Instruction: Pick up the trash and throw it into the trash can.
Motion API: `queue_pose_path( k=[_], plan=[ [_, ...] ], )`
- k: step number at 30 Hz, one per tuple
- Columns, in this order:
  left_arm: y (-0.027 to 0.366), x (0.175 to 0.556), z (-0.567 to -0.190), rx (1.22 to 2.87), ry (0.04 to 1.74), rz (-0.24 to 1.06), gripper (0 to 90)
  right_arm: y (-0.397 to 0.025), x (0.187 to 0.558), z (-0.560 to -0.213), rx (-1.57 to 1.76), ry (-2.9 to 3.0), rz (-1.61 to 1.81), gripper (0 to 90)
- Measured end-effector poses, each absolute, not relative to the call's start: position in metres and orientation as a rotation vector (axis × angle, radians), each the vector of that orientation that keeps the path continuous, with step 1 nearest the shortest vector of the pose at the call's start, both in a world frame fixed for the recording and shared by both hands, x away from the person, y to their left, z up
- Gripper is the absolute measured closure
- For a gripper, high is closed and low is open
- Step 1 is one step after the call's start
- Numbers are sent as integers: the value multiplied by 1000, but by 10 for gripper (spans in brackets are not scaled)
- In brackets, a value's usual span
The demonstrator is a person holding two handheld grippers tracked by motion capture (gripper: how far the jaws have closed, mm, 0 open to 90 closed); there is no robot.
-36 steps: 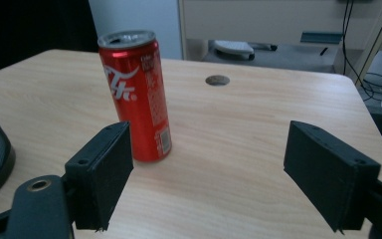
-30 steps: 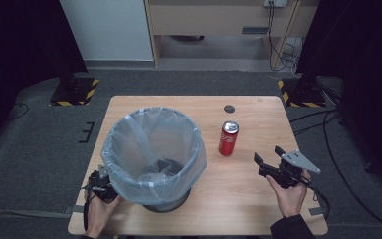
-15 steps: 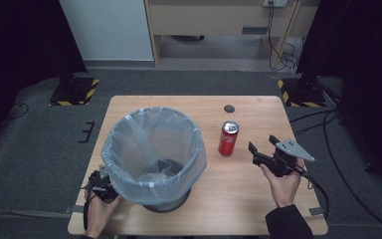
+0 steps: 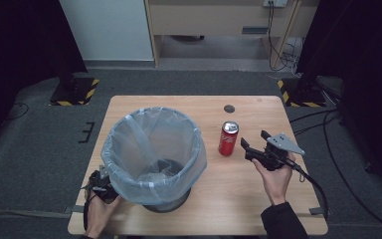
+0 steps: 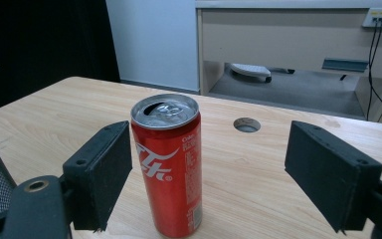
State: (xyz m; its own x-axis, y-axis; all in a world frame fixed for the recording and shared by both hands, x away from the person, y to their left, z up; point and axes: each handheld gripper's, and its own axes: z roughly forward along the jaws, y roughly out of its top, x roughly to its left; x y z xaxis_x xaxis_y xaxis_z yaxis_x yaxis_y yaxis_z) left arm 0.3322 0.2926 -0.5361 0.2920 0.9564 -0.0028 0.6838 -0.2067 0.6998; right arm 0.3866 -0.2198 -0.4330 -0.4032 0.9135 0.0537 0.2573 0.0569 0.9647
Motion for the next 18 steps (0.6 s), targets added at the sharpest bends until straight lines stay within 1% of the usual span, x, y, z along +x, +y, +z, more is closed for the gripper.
queue_pose_path(
  k=[18],
  plan=[
    [293, 332, -536, 1970, 1460, 593, 0, -190, 415, -447, 1185, 1796, 1388, 184]
  ],
)
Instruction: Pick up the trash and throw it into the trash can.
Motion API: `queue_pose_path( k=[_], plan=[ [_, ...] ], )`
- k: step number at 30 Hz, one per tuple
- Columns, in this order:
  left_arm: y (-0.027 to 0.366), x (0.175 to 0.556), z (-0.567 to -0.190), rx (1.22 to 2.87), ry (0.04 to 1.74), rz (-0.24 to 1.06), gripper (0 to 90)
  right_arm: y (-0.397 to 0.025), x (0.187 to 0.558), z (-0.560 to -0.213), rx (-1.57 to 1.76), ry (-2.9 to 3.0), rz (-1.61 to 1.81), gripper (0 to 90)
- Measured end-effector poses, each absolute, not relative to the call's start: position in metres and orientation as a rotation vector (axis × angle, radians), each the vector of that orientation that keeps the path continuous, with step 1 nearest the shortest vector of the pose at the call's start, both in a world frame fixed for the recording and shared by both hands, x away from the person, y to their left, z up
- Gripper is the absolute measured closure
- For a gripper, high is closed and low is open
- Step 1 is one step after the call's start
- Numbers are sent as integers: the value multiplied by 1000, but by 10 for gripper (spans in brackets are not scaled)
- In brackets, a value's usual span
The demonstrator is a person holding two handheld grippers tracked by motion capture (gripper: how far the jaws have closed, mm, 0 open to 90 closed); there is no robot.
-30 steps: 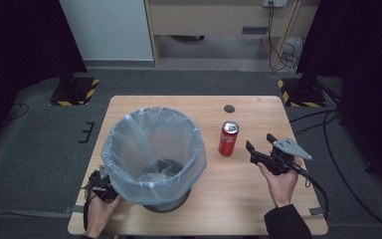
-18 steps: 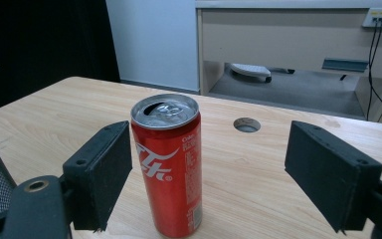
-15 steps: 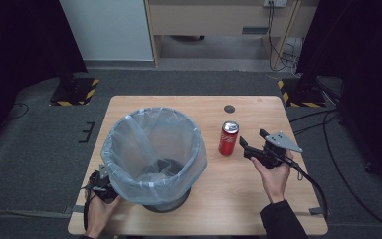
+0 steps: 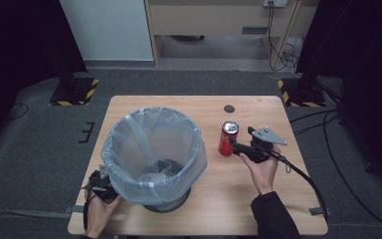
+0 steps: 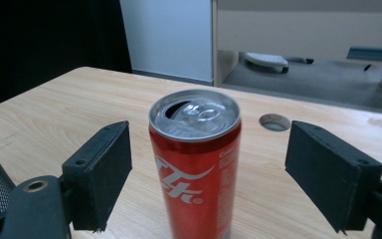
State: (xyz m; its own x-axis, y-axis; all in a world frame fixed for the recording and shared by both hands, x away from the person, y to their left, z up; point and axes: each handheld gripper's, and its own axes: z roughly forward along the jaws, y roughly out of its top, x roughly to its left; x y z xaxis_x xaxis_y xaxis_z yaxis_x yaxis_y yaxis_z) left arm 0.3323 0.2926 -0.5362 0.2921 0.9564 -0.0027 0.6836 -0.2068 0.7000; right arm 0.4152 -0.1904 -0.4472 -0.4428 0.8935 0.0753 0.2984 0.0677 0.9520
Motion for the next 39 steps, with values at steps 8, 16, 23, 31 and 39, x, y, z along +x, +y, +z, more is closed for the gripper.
queue_pose_path(
  k=[8, 16, 23, 31, 39],
  plan=[
    [293, 332, -536, 1970, 1460, 593, 0, -184, 426, -460, 1226, 1822, 1361, 193],
    [293, 332, -536, 1970, 1460, 593, 0, -176, 435, -474, 1250, 1845, 1358, 200],
    [293, 332, -536, 1970, 1460, 593, 0, -172, 444, -484, 1278, 1848, 1349, 201],
    [293, 332, -536, 1970, 1460, 593, 0, -170, 449, -491, 1278, 1857, 1333, 252],
    [293, 332, -536, 1970, 1460, 593, 0, -168, 448, -493, 1230, 1848, 1314, 339]
  ],
)
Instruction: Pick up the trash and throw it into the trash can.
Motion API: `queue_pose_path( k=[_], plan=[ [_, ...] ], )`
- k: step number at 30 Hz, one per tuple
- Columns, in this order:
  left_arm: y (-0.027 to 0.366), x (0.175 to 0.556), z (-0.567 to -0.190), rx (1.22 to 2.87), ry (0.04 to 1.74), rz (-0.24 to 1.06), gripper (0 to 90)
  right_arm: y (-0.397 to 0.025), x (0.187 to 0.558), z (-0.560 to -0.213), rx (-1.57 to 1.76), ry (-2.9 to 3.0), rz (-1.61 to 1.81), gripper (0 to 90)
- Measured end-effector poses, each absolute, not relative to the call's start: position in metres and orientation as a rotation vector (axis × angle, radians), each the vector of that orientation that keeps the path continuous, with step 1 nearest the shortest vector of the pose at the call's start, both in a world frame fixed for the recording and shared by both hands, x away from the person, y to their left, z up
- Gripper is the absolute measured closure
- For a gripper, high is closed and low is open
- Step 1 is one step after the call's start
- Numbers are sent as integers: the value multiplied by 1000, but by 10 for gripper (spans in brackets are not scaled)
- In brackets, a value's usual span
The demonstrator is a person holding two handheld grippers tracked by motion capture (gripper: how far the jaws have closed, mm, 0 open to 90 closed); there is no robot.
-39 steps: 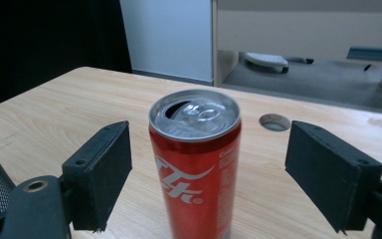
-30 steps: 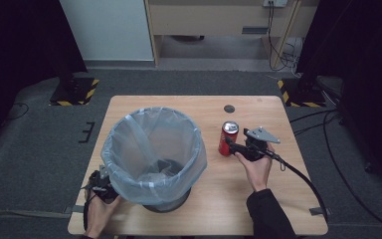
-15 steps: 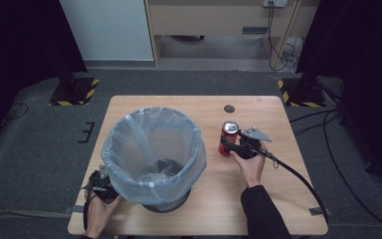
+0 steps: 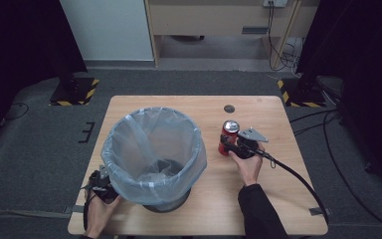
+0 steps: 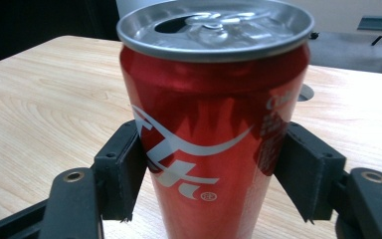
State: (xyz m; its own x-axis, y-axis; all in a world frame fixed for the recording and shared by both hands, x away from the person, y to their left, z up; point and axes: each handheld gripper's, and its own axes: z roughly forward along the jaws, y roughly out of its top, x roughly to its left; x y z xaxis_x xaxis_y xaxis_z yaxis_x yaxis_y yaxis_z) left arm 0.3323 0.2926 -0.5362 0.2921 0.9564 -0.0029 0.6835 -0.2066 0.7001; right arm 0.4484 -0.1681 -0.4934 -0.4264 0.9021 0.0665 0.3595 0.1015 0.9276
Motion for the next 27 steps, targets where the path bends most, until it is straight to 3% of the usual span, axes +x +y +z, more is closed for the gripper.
queue_pose_path(
  k=[27],
  plan=[
    [293, 332, -536, 1970, 1460, 593, 0, -192, 410, -424, 1121, 1760, 1575, 339]
  ],
)
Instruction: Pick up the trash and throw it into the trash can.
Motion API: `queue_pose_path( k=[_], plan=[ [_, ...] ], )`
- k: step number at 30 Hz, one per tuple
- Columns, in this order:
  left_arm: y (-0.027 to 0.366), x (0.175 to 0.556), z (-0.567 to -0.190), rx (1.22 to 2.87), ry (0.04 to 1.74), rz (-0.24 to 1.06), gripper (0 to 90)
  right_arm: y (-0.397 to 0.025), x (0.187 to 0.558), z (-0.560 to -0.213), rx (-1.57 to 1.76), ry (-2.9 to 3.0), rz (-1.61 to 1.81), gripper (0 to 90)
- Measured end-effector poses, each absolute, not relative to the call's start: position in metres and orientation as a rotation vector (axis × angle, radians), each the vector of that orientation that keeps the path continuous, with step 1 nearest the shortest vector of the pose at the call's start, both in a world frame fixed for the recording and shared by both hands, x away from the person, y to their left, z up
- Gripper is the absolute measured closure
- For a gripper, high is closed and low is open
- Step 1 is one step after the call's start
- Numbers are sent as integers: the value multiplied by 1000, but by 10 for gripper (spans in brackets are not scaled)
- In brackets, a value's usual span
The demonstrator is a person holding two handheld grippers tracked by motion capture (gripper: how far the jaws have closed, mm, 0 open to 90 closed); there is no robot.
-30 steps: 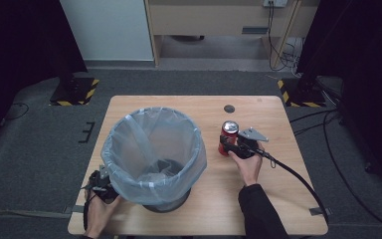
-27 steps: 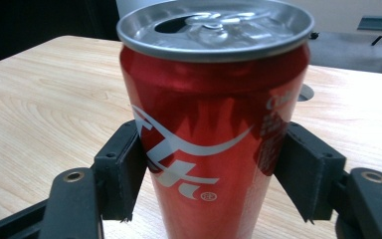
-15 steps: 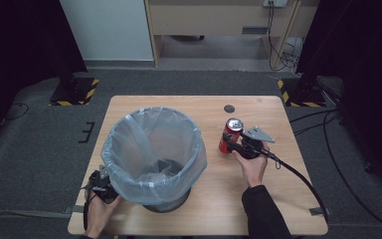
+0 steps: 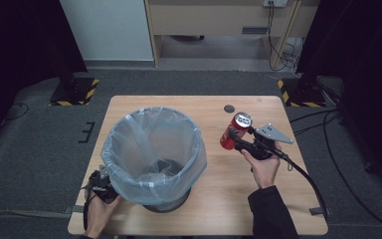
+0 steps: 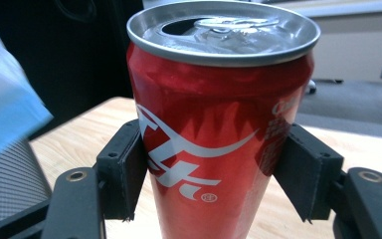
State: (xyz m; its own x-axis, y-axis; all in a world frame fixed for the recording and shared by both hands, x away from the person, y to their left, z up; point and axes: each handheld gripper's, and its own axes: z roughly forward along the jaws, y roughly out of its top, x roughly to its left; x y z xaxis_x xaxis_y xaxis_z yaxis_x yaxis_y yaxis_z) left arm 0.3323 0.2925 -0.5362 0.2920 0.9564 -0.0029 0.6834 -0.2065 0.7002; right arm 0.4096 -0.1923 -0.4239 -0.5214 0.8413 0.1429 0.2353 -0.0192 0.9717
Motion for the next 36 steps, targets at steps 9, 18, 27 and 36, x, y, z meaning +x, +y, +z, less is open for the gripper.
queue_pose_path(
  k=[9, 18, 27, 36],
  plan=[
    [292, 332, -536, 1976, 1452, 590, 0, -191, 391, -385, 1003, 1712, 1695, 338],
    [292, 332, -536, 1977, 1450, 590, 0, -178, 362, -347, 850, 1701, 1821, 339],
    [292, 332, -536, 1977, 1450, 590, 0, -171, 343, -322, 749, 1646, 1909, 339],
    [292, 332, -536, 1976, 1451, 590, 0, -170, 333, -308, 685, 1595, 1981, 339]
  ],
)
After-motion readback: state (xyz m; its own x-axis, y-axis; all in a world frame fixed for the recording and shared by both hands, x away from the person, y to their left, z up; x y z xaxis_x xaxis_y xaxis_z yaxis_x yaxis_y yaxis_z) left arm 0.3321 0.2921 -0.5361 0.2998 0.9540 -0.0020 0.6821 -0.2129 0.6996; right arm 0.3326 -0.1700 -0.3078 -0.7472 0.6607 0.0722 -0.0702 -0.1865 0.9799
